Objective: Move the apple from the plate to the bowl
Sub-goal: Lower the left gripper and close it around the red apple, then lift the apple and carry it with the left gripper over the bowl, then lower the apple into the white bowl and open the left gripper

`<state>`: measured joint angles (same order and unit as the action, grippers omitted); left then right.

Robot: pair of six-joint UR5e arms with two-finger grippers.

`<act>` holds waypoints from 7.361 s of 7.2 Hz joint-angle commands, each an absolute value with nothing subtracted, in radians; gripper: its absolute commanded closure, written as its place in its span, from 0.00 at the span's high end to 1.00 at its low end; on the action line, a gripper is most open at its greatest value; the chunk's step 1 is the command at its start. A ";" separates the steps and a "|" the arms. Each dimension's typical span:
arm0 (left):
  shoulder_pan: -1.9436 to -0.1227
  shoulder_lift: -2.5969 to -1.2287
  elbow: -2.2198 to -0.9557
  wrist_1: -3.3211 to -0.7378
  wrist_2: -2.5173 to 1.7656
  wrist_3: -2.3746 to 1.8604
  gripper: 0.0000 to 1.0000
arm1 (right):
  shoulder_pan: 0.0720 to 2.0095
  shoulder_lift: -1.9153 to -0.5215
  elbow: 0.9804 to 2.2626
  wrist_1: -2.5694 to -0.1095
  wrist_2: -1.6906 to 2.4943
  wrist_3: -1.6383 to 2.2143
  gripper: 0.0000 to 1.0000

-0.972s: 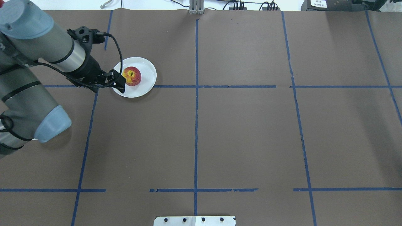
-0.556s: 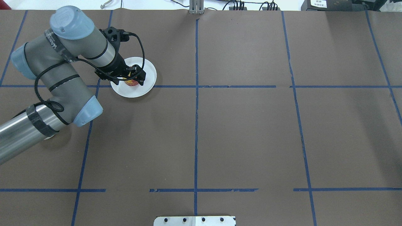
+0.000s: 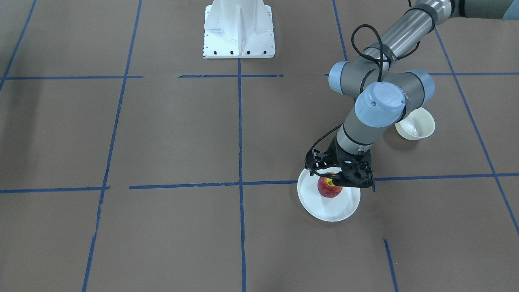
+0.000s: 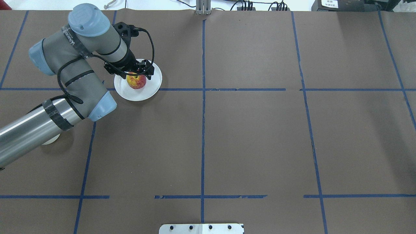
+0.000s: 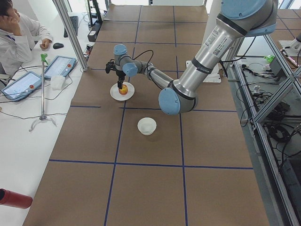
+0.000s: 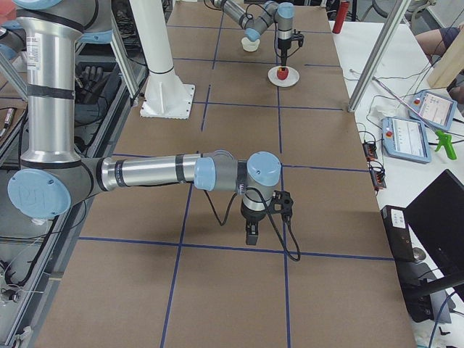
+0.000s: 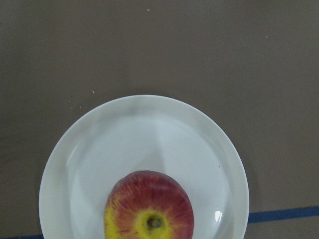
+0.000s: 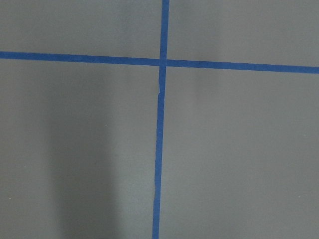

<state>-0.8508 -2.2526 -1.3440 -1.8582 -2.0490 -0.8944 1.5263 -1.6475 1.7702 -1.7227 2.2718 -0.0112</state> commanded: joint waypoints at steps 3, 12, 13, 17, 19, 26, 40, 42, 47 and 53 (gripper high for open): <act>-0.851 -2.266 -1.293 -1.871 -2.016 -0.887 0.99 | 1.526 -1.647 1.770 -1.723 2.272 -0.011 1.00; -0.819 -2.267 -1.230 -1.962 -2.029 -0.897 0.96 | 1.526 -1.647 1.770 -1.723 2.272 -0.011 1.00; -0.810 -2.266 -1.227 -1.962 -2.029 -0.896 0.93 | 1.526 -1.647 1.770 -1.723 2.272 -0.011 1.00; -0.813 -2.266 -1.232 -1.963 -2.034 -0.888 0.00 | 1.526 -1.647 1.770 -1.723 2.272 -0.012 1.00; -0.930 -2.251 -1.255 -1.959 -2.174 -0.844 0.00 | 1.526 -1.647 1.770 -1.723 2.272 -0.011 1.00; -1.075 -1.587 -1.776 -1.944 -2.177 -0.561 0.00 | 1.526 -1.647 1.770 -1.723 2.272 -0.011 1.00; -0.976 -1.546 -1.710 -1.957 -2.349 -0.643 0.00 | 1.526 -1.647 1.769 -1.723 2.272 -0.011 1.00; -0.973 -1.545 -1.695 -1.959 -2.349 -0.637 0.00 | 1.526 -1.647 1.769 -1.723 2.272 -0.011 1.00; -0.951 -1.574 -1.652 -1.959 -2.349 -0.643 0.22 | 1.526 -1.647 1.770 -1.723 2.272 -0.011 1.00; -0.948 -1.585 -1.661 -1.959 -2.352 -0.643 0.99 | 1.526 -1.647 1.769 -1.723 2.272 -0.011 1.00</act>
